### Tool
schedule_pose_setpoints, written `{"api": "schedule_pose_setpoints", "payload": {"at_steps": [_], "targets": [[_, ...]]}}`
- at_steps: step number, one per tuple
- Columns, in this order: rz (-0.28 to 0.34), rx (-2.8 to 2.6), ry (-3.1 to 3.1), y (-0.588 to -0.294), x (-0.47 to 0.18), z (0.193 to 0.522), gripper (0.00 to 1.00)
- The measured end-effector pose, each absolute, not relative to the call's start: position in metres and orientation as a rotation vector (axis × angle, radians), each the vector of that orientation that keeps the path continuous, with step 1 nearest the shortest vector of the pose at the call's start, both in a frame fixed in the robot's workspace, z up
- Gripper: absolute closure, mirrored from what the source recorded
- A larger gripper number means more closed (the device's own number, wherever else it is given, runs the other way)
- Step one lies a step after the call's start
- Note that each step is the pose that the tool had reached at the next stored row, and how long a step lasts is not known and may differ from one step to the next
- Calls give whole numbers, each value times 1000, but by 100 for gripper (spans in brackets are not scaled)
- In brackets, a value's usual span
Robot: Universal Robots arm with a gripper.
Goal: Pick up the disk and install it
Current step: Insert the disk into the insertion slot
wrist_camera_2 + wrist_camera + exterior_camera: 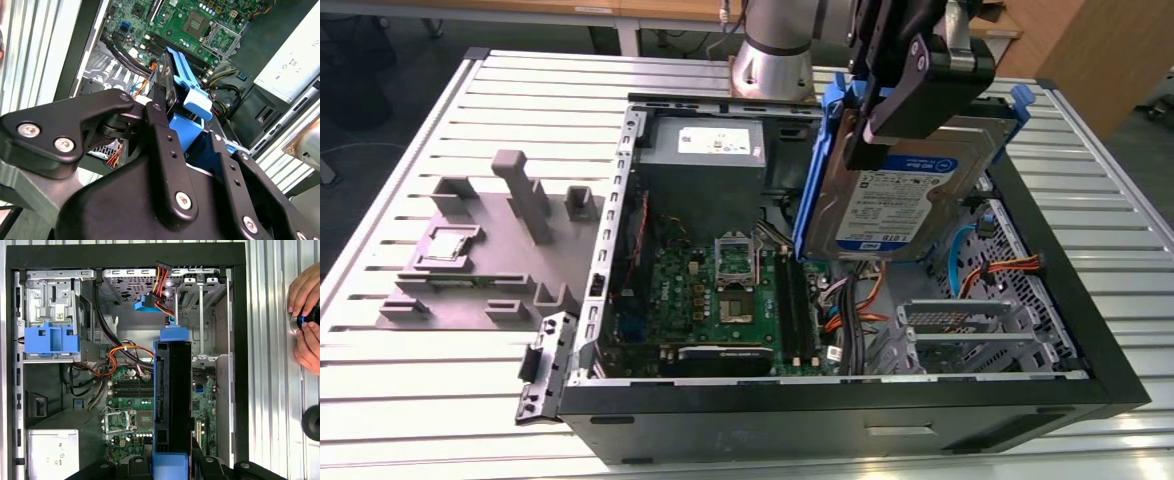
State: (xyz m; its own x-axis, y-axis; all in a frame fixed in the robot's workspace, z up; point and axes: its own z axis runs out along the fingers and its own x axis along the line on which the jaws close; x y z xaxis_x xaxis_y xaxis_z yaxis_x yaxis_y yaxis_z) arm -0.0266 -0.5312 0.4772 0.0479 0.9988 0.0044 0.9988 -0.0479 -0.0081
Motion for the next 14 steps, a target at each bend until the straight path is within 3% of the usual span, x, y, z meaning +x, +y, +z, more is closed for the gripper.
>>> {"api": "schedule_pose_setpoints", "payload": {"at_steps": [14], "targets": [[4, -2268, -2161, -540, -27, 477, 63]]}}
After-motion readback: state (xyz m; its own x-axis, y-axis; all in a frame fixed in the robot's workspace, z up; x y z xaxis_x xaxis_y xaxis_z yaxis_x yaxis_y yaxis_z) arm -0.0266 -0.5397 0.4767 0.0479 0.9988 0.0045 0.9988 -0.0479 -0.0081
